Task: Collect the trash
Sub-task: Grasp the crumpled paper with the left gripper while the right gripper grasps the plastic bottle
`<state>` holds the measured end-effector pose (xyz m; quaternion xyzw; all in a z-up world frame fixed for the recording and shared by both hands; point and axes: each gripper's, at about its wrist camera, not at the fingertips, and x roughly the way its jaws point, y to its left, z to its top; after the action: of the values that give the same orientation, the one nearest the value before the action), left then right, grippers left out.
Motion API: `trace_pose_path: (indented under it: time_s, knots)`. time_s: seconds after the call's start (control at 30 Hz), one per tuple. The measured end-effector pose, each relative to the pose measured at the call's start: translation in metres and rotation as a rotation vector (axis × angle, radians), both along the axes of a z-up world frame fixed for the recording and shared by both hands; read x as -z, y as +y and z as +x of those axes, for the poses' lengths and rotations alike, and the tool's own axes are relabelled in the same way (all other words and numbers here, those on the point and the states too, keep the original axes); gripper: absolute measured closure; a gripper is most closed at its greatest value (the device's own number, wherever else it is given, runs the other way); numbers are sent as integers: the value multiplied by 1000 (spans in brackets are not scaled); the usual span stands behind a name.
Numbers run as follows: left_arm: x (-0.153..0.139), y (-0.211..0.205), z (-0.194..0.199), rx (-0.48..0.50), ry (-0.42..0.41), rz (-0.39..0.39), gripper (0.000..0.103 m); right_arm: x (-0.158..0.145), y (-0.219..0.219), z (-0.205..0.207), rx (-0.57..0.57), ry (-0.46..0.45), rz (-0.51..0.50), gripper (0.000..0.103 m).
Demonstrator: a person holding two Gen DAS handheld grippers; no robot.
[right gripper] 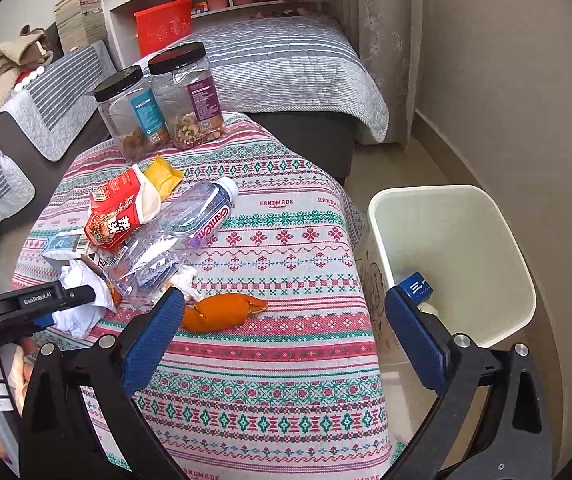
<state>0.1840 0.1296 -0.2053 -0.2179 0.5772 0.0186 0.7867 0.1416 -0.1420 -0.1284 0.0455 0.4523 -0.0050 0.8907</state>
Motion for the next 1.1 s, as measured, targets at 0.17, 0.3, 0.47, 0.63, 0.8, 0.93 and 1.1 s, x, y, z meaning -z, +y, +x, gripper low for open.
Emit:
trace_pose_path:
  time_s: [0.17,0.3,0.47,0.63,0.8,0.93,1.1]
  knots:
    - [-22,-12,-14,62,-48,20,66,10,9,12,-13,58,64,7]
    - [-49,-11,-34,92,-120,38,66,25,25,27,-17,120,149,7]
    - [-76,-5,-52,104,-210,101,66,38,45,58,28,167,229,7]
    - [-86,-3,-56,115,-250,133,66,61,56,87,92,236,280,7]
    - [-86,2,-54,119,-250,131,66,85,64,104,101,278,352,7]
    - [-85,8,-53,109,-247,127,66,96,58,113,73,272,490,22]
    - [-89,11,-53,93,-261,122,66,79,58,110,17,216,517,54]
